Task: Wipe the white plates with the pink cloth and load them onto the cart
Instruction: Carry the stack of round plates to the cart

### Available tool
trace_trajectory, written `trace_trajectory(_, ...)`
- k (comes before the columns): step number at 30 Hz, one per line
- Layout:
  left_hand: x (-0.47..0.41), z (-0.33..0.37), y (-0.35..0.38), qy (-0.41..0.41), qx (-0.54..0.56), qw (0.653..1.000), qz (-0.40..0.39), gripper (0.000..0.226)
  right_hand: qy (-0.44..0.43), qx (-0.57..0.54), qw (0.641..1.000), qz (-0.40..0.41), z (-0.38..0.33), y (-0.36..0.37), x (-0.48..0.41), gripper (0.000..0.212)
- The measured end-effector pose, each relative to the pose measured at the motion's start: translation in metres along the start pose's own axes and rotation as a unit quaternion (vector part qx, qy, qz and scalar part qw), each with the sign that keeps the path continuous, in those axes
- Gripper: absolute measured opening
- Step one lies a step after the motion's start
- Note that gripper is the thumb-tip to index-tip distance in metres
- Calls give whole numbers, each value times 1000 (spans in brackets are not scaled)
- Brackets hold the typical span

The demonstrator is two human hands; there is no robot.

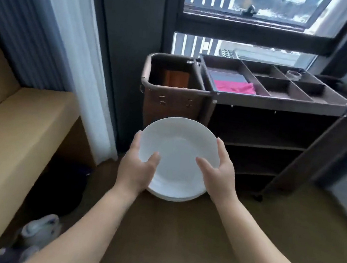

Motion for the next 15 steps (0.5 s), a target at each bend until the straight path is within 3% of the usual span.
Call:
trace_trajectory(7, 15, 14, 159, 7, -13, 989, -145, 69, 75, 33, 993, 87, 82, -137, 6, 76)
trace_trajectory(13, 8, 19, 256, 20, -31, 975, -218, 80, 113, 41, 980, 159, 125, -204, -8, 75)
trace_trajectory(15, 0, 18, 284, 27, -41, 970, -237, 81, 118, 29, 977, 177, 139, -221, -19, 63)
Point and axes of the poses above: each hand's wrist, its own x-axis away from the middle knuckle, its own y-axis out of the palm, z = x × y, the point moved 4 cm from there along -x, towards the middle knuckle, and after that the axes turned 15 degrees about x, right-handed, at the moved point
